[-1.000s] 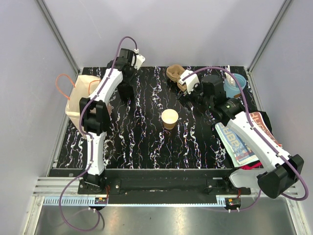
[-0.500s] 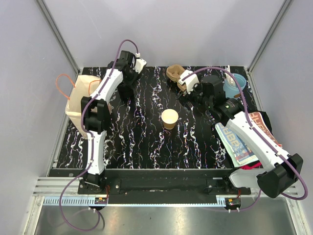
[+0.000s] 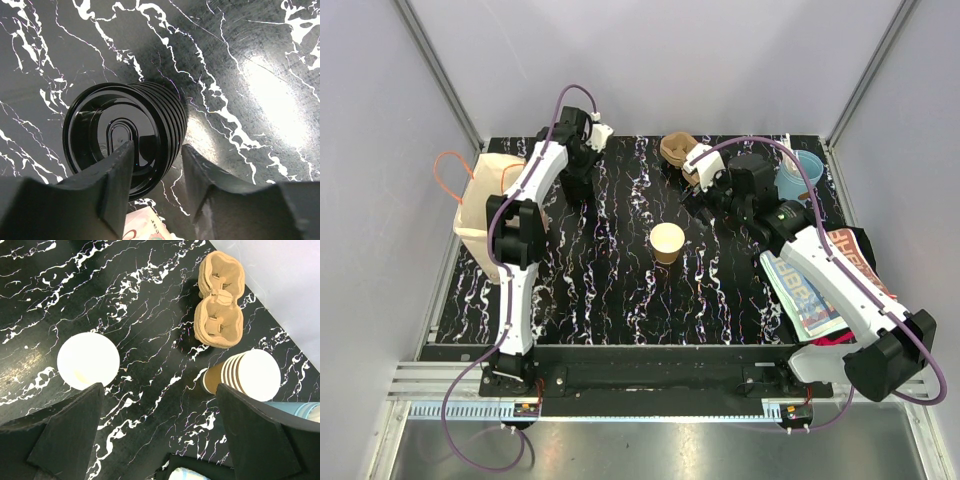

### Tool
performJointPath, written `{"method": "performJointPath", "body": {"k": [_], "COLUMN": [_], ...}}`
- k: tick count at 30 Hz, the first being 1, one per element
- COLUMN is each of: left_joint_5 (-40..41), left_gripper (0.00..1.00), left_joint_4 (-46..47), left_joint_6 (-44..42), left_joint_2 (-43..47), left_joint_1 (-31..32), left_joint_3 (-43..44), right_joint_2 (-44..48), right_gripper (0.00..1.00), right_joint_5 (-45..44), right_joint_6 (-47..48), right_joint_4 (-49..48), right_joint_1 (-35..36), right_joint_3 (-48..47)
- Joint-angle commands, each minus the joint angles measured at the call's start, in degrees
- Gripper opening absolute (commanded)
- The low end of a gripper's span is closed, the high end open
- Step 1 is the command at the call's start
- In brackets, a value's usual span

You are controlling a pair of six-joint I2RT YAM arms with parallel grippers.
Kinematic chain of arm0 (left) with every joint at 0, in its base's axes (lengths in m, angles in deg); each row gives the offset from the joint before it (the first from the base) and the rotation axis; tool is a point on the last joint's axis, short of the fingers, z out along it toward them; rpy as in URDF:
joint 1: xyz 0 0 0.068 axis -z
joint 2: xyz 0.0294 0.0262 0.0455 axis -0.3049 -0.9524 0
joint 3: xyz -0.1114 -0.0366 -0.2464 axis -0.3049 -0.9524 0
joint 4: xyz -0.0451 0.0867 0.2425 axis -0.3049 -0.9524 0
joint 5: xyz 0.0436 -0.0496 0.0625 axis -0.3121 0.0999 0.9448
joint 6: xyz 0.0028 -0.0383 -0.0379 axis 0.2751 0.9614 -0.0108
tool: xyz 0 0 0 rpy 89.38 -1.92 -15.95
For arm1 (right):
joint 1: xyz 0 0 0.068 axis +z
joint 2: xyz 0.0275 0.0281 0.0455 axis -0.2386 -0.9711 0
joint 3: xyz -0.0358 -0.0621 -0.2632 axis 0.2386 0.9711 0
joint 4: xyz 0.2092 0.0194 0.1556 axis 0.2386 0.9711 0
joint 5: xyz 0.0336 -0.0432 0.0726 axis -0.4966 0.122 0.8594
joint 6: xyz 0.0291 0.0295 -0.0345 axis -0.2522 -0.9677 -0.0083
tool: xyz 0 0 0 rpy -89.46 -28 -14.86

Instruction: Pack the takeout coffee

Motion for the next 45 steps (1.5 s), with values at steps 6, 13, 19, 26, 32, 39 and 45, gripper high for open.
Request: {"method": "performJointPath", "body": {"k": [6, 13, 19, 26, 32, 39, 45], "left_joint_5": [-3.39, -4.71, -5.33, -6.03, -6.64, -7.44, -8.05], "left_gripper": [0.43, 0.46, 0.43, 0.36, 0.35, 0.41, 0.42], "left_joint_4": [1.02, 0.67, 0.49, 0.58, 0.58, 0.58, 0.49], "left_joint_6": [1.2, 1.73, 2.34, 3.04, 3.22, 3.66, 3.92], "left_joint_2": [0.88, 1.85, 2.12, 2.55, 2.91, 3.7, 4.14], "left_joint_1": [-0.47, -0.83, -1.35, -2.14, -2.41, -2.76, -3.02], "left_joint_3": [2.48, 2.48, 2.39, 2.22, 2.13, 2.04, 2.13], "right_joint_2": [-0.34, -0.25, -0.07, -0.16, -0.07, -0.25, -0.34], "right_gripper": [0.98, 0.98, 0.98, 0.97, 0.97, 0.97, 0.97], "right_joint_5": [-1.36, -1.28, -1.19, -0.84, -0.57, -0.48, -0.4], "right_joint_6": [0.0, 0.0, -0.09, -0.18, -0.36, -0.36, -0.44], "right_joint_4": [-2.12, -2.12, -2.03, -2.12, -1.94, -1.86, -1.86], "right_joint_1": [-0.38, -0.38, -0.38, -0.29, -0.46, -0.38, -0.46], "right_joint_3": [0.0, 0.0, 0.0, 0.18, 0.09, 0.09, 0.0]}}
